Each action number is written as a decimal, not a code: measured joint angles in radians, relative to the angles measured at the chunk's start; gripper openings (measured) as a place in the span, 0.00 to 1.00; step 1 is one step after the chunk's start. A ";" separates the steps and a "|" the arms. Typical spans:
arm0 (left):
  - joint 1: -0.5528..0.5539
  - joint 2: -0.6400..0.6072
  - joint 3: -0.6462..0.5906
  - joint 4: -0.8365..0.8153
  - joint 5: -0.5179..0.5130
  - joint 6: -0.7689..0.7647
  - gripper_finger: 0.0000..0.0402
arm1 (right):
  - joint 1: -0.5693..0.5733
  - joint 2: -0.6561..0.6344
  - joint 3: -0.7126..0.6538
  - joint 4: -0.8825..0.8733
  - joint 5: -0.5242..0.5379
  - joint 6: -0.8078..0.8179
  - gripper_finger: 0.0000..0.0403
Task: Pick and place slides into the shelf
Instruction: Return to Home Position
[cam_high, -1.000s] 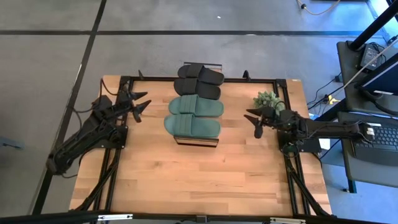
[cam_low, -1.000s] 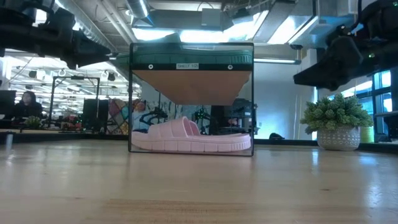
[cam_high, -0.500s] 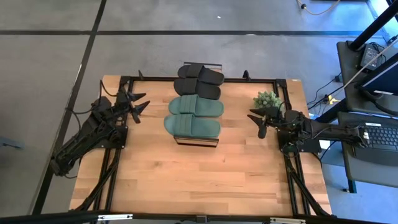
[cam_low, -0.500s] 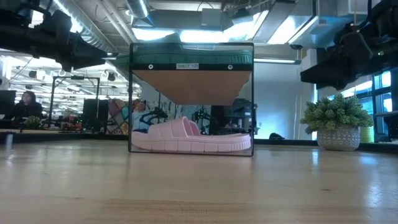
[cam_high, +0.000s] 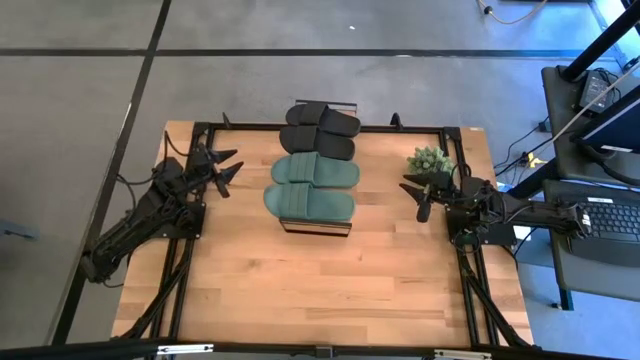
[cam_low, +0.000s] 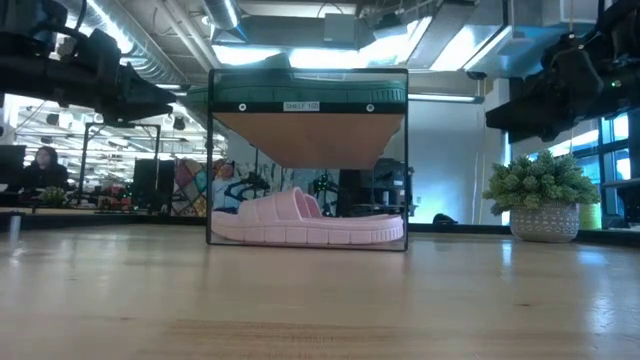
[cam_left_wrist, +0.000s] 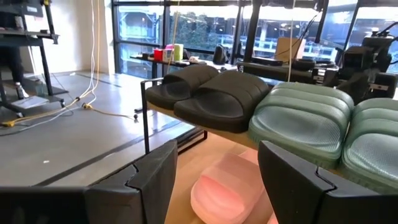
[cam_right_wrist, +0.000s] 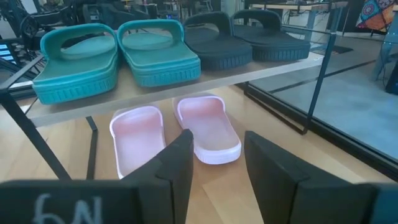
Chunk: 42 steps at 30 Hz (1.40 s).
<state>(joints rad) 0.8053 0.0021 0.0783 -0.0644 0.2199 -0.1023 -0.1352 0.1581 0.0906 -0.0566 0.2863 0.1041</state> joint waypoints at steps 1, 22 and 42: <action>0.000 0.000 -0.003 0.002 0.000 0.000 0.54 | 0.000 0.000 0.000 0.000 0.000 0.000 0.35; -0.001 0.000 -0.061 0.084 -0.015 0.003 0.54 | 0.000 -0.006 -0.081 0.129 -0.103 -0.032 0.35; -0.001 0.000 -0.061 0.082 -0.021 0.007 0.54 | 0.000 -0.006 -0.080 0.133 -0.105 0.022 0.35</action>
<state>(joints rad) 0.8047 0.0025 0.0177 0.0177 0.1989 -0.0952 -0.1356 0.1520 0.0105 0.0765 0.1814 0.1264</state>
